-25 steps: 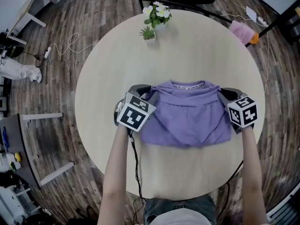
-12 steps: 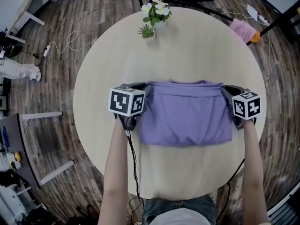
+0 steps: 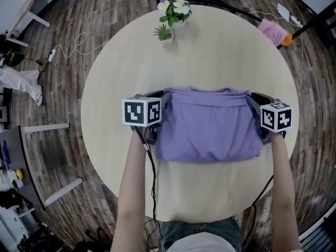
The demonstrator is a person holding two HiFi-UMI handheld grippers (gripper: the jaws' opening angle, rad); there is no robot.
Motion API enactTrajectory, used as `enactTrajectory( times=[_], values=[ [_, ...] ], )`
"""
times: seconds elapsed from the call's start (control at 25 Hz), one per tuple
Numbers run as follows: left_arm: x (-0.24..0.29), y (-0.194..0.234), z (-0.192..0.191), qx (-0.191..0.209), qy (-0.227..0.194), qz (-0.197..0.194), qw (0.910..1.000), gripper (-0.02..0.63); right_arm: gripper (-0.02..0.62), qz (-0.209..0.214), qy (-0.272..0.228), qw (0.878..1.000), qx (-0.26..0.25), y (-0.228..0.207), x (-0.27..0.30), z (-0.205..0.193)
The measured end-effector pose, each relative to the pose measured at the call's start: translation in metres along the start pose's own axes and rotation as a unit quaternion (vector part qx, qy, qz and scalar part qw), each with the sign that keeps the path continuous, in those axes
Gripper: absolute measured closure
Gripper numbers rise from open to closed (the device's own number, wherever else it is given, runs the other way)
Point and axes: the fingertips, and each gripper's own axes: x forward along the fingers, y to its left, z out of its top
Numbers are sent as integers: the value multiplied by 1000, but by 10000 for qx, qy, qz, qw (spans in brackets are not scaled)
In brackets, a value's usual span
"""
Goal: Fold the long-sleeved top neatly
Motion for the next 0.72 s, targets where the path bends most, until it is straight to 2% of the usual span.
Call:
enactTrajectory(
  times=[0.04,0.12,0.28,0.4,0.56,0.72],
  values=[
    [-2,1,1,-63,-61,4,10000,521,450,-90,-37,9999,25,-3,-2,1],
    [-8,3,2,-160,-161,-30,9997,510,407,-202,-149,9996,92,-8,-10,4],
    [-28,9,10,-456,-415,-67,9981,478,407,-391,-355,9985,114,-11,-29,12],
    [-49,24,17,-617,-656,239,9957,478,449,-663,-465,9966,149,-20,-45,15],
    [-79,23,23,-404,-856,416,9946,478,448,-703,-568,9957,180,-19,-64,18],
    [-108,-4,32,122,-1090,488,9928,478,433,-603,-566,9965,69,-7,-76,17]
  ],
)
